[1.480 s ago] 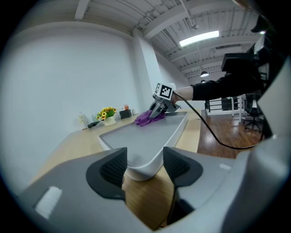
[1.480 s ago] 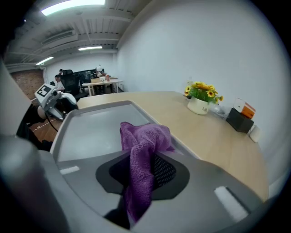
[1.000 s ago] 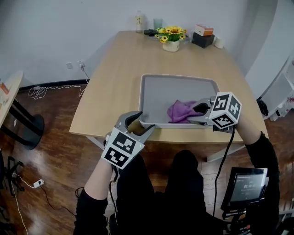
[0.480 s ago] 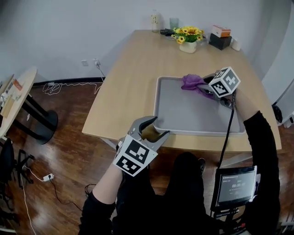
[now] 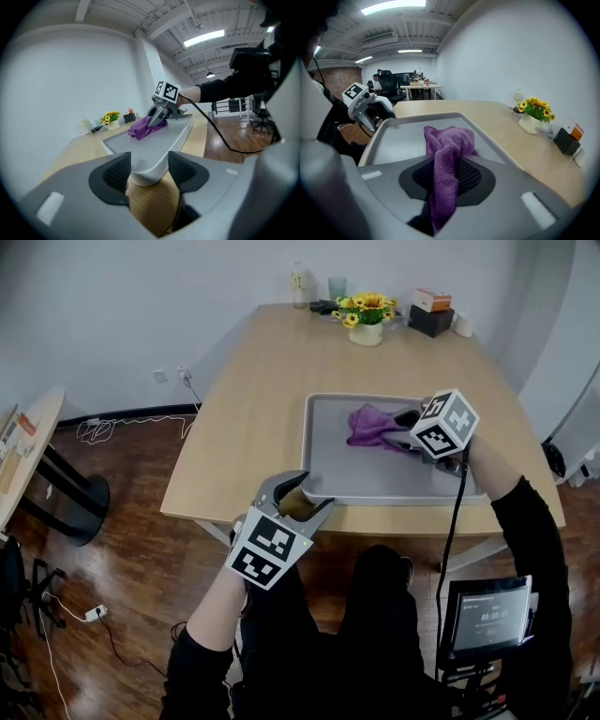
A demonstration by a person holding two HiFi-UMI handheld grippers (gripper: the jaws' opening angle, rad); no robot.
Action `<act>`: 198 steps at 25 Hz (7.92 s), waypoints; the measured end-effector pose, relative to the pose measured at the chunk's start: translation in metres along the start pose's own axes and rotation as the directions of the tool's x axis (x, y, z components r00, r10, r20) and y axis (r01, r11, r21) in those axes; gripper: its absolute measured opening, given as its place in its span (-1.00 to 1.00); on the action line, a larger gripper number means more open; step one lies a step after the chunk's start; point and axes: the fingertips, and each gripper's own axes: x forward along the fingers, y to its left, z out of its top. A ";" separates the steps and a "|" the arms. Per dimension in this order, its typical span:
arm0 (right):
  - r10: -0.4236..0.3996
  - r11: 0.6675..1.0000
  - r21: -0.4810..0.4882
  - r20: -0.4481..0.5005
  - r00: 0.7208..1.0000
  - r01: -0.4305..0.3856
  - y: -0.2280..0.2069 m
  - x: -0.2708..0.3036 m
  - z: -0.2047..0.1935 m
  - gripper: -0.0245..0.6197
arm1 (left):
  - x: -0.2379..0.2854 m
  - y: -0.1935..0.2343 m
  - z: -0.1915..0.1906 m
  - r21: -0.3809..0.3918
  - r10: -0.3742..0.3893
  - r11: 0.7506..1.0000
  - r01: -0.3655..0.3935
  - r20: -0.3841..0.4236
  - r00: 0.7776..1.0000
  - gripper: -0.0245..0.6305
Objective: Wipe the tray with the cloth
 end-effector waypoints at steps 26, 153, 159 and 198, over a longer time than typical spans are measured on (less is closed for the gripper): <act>-0.032 0.999 -0.013 -0.046 0.998 0.031 -0.062 0.048 0.040 -0.68 | -0.006 -0.006 0.004 -0.005 -0.017 1.000 0.017 0.011 1.000 -0.21; 0.069 0.998 0.002 -0.060 0.996 -0.069 0.047 0.043 0.048 -0.70 | -0.002 -0.011 0.002 0.115 0.030 0.993 -0.030 0.001 1.000 -0.26; 0.073 0.996 -0.051 -0.084 0.994 -0.077 0.062 0.059 0.063 -0.69 | -0.004 -0.009 -0.002 0.112 0.036 0.993 -0.036 0.000 0.999 -0.26; 0.030 0.999 0.021 -0.136 0.990 -0.027 0.001 0.061 0.050 -0.69 | -0.004 -0.012 0.000 0.102 0.029 0.994 -0.030 0.006 1.000 -0.27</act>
